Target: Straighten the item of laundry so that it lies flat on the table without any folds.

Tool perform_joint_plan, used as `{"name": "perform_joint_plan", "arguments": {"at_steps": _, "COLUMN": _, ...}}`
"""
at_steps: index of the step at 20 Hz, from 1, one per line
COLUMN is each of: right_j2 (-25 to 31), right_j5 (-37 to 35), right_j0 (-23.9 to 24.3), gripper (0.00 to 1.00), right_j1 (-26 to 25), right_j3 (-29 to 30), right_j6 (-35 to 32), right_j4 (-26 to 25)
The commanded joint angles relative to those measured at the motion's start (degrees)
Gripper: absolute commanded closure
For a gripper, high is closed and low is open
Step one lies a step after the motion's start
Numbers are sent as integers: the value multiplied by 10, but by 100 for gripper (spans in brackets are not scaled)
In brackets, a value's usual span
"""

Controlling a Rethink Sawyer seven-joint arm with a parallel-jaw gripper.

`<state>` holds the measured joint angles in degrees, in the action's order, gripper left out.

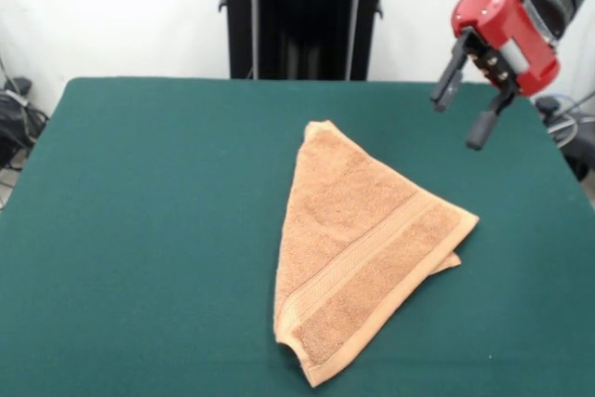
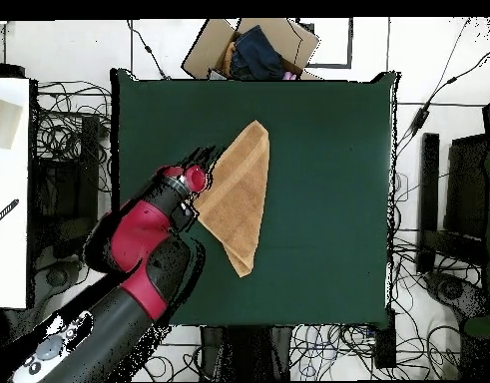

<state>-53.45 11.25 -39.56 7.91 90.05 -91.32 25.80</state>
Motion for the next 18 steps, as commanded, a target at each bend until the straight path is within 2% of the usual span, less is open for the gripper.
{"name": "perform_joint_plan", "arguments": {"at_steps": 1, "right_j2": 118, "right_j5": -11, "right_j0": -13, "gripper": 0, "right_j1": -21, "right_j3": 55, "right_j6": -135, "right_j4": -3}}
{"name": "perform_joint_plan", "arguments": {"at_steps": 5, "right_j2": 136, "right_j5": 23, "right_j0": -8, "gripper": 0, "right_j1": -36, "right_j3": 58, "right_j6": -156, "right_j4": 11}}
{"name": "perform_joint_plan", "arguments": {"at_steps": 10, "right_j2": 124, "right_j5": 27, "right_j0": -27, "gripper": 0, "right_j1": -69, "right_j3": 56, "right_j6": -170, "right_j4": 56}}
{"name": "perform_joint_plan", "arguments": {"at_steps": 18, "right_j2": 134, "right_j5": 38, "right_j0": -35, "gripper": 0, "right_j1": -109, "right_j3": 54, "right_j6": -180, "right_j4": 121}}
